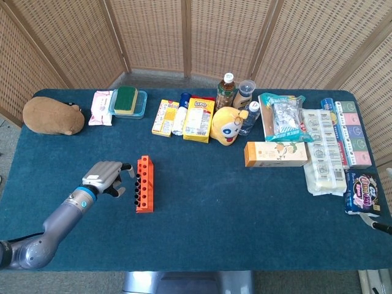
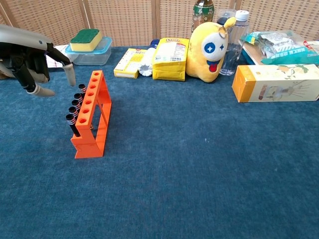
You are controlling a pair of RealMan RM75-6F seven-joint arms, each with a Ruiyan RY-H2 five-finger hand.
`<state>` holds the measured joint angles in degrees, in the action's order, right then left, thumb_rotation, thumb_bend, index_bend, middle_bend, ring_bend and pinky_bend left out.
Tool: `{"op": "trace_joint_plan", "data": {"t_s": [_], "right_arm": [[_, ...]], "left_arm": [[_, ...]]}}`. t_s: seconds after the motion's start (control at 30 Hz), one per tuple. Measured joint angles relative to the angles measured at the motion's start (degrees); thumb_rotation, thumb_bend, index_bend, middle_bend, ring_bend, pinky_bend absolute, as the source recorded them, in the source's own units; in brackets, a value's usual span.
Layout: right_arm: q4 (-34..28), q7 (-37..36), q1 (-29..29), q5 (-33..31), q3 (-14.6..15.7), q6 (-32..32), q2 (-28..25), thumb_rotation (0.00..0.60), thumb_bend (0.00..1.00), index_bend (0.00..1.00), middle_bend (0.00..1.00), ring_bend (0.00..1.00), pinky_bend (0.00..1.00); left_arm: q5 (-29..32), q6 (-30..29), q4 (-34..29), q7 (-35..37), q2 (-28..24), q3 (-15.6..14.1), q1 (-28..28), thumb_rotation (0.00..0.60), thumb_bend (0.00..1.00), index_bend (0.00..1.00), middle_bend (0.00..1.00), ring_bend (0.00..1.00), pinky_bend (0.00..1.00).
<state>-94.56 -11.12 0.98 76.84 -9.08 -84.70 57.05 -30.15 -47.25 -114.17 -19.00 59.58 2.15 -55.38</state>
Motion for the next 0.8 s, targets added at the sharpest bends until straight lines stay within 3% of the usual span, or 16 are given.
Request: {"op": "trace_joint_plan", "data": {"t_s": [0.43, 0.8], "right_arm": [[0.0, 0.1, 0.0, -0.1, 0.0, 0.0, 0.0, 0.600, 0.00, 0.06, 0.03, 0.02, 0.00], [0.3, -0.5, -0.1, 0.0, 0.0, 0.0, -0.1, 0.600, 0.00, 0.06, 0.03, 0.03, 0.00]], "left_arm": [[-1.2, -1.0, 2.6, 0.5, 3.0, 1.1, -0.4, 0.600, 0.36, 0.36, 1.00, 1.00, 1.00], [1.1, -2.3, 1.6, -2.1, 3.3, 0.0, -1.5, 0.600, 0.36, 0.36, 1.00, 1.00, 1.00]]}}
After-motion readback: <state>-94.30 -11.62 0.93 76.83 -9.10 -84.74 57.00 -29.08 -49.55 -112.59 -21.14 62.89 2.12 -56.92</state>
